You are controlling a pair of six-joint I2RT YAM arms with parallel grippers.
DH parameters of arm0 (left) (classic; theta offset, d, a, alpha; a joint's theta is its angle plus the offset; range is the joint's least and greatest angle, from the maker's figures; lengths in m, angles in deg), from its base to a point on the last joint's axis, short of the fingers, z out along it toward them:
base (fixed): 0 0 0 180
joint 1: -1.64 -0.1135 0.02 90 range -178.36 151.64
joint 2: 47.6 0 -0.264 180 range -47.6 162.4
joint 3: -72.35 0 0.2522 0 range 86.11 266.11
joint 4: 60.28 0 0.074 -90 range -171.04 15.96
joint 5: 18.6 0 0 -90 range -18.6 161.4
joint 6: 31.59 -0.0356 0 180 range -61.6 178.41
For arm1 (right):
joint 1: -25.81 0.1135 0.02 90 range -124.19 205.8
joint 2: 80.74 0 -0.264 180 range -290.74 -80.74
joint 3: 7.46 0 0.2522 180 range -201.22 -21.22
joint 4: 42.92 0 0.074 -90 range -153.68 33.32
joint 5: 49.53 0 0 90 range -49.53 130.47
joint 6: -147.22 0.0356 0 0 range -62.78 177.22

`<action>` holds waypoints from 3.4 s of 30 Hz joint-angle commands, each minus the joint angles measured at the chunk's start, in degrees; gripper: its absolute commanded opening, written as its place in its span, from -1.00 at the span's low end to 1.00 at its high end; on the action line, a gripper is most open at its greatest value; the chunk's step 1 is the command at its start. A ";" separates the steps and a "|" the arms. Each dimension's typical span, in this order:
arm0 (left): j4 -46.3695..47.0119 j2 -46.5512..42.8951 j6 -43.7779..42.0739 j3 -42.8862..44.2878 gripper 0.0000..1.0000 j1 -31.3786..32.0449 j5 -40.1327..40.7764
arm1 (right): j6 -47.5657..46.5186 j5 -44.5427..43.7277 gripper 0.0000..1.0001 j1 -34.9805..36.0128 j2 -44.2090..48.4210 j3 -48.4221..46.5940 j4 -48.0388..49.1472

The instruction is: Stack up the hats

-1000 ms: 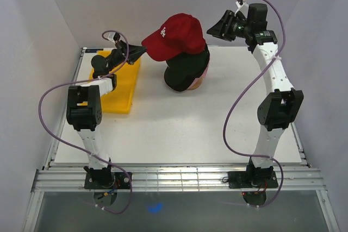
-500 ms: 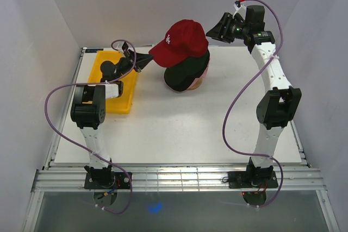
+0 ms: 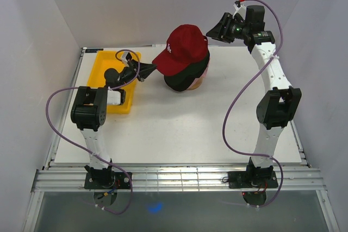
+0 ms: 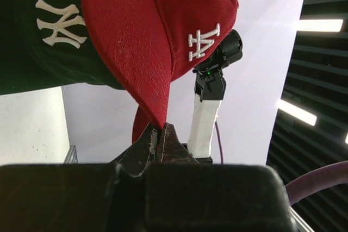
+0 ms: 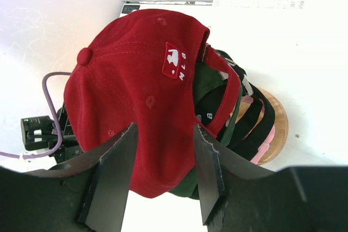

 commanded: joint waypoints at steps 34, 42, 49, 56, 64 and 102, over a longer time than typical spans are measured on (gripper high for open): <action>-10.80 -3.68 -20.48 2.94 0.12 -0.22 -8.54 | -2.87 -0.23 0.04 0.49 -1.42 -4.24 -2.55; -22.75 -3.43 -27.25 5.67 0.03 -0.31 -9.86 | -3.49 -1.63 0.08 1.46 -5.65 -7.14 -3.08; -28.21 -3.16 -31.47 7.07 0.00 -0.22 -9.95 | -4.10 -2.77 0.18 1.54 -8.02 -8.29 -3.26; -33.22 -3.51 -35.08 8.92 -0.07 -0.31 -9.51 | -4.02 -3.82 0.04 1.72 -8.29 -9.26 -3.17; -38.58 -4.13 -38.50 11.47 -0.39 -0.13 -9.24 | -3.84 -4.71 -0.40 1.72 -6.88 -10.22 -1.85; -48.69 -1.23 -42.46 11.65 -0.87 -0.04 -5.38 | -5.33 -5.85 0.10 1.90 -7.06 -5.74 -2.21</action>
